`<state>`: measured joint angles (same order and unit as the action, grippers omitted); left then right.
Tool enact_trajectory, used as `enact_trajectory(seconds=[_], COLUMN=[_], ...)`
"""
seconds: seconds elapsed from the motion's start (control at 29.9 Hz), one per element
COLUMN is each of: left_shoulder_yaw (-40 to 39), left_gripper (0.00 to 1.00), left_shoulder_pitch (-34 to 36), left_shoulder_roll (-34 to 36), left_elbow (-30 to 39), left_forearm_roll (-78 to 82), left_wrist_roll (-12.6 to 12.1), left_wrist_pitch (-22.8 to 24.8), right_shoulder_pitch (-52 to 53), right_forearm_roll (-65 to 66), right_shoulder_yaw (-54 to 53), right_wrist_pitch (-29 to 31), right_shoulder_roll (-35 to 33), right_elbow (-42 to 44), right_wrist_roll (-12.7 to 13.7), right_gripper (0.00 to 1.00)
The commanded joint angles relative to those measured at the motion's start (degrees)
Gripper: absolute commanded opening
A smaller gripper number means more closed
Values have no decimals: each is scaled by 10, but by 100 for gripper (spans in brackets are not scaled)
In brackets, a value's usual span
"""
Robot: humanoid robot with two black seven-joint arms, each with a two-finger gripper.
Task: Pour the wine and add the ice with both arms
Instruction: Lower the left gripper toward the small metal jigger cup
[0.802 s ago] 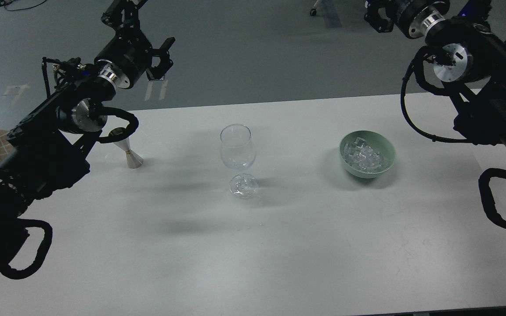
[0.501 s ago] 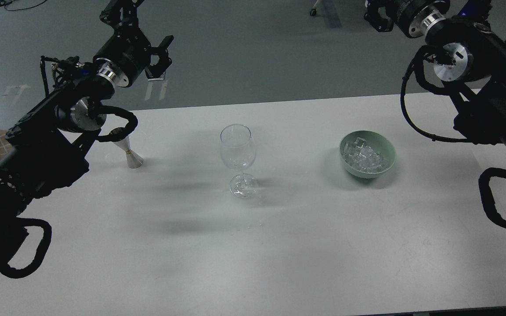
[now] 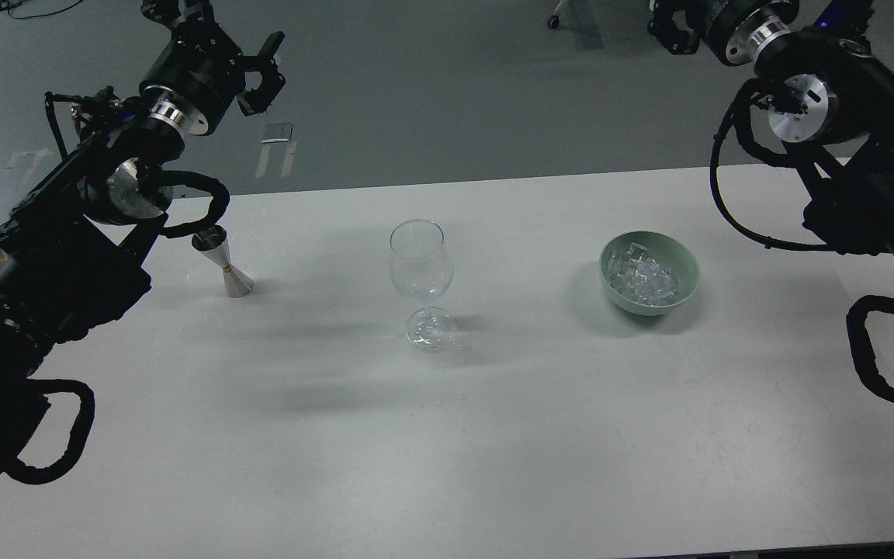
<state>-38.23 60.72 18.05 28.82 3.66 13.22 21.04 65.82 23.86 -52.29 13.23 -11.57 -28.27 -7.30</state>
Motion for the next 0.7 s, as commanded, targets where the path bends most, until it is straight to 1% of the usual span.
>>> enact_trajectory(seconds=[0.0, 0.13, 0.23, 0.3, 0.37, 0.53, 0.67], left_shoulder_yaw=[2, 3, 6, 7, -2, -1, -12], left_gripper=[98, 98, 98, 98, 98, 98, 98], left_shoulder_pitch=[0, -3, -3, -4, -8, -10, -25], left_shoulder_roll=[-2, -2, 1, 1, 2, 1, 2], left_elbow=[-3, -3, -3, -3, -2, 8, 18], left_forearm_roll=[3, 3, 4, 4, 3, 0, -6], left_wrist_roll=[-1, 7, 1, 0, 0, -2, -2], left_wrist_pitch=[-9, -11, -6, -7, -1, -3, -1], right_shoulder_pitch=[2, 1, 1, 0, -1, -4, -4], right_forearm_roll=[0, 0, 0, 0, 0, 0, 0], right_shoulder_yaw=[0, 0, 0, -1, -5, -5, -5], right_wrist_pitch=[-2, -3, -6, -6, -6, -4, -4], right_shoulder_roll=[-1, -1, 0, 0, 0, 0, 0], right_elbow=[0, 1, 1, 1, 0, -2, -2], right_wrist_roll=[1, 0, -1, -10, -13, -13, -13], right_gripper=[100, 100, 100, 100, 100, 100, 100])
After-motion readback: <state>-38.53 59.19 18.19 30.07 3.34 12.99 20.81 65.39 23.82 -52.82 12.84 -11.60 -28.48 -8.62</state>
